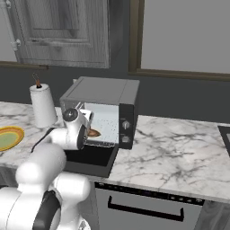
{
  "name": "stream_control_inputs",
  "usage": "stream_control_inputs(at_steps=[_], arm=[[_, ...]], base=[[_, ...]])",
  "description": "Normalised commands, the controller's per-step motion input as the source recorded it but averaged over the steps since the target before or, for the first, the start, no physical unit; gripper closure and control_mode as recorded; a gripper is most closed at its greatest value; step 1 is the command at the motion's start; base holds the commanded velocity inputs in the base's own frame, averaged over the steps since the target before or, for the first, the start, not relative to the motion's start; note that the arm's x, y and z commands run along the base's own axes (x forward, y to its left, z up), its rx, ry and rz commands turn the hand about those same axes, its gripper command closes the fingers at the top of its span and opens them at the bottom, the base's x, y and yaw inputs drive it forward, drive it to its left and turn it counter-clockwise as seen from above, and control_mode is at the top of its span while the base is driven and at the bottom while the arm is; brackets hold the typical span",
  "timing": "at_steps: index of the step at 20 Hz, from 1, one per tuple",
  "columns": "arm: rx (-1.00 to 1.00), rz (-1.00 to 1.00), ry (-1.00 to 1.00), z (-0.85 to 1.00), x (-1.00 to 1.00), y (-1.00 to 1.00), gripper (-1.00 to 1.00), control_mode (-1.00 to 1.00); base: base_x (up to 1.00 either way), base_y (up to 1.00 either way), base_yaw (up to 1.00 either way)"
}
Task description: Pull the toaster oven rack outwards. Pick up the baguette from the plate and place it on the toaster oven rack. Close the toaster oven door fully and set the temperature to the lowest setting.
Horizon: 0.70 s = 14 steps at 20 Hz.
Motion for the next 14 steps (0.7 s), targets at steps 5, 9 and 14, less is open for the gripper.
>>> stream_control_inputs(at_steps=[5, 9, 14], arm=[[-0.02, 0.06, -0.01, -0.37, 0.25, 0.02, 1.0, -1.0], [0.0, 0.03, -0.07, -0.14, 0.08, 0.0, -1.0, -1.0], [0.05, 0.0, -0.17, 0.0, 0.01, -0.03, -1.0, -1.0]], base=[[0.0, 0.0, 0.0], [0.0, 0.0, 0.0], [0.0, 0.0, 0.0]])
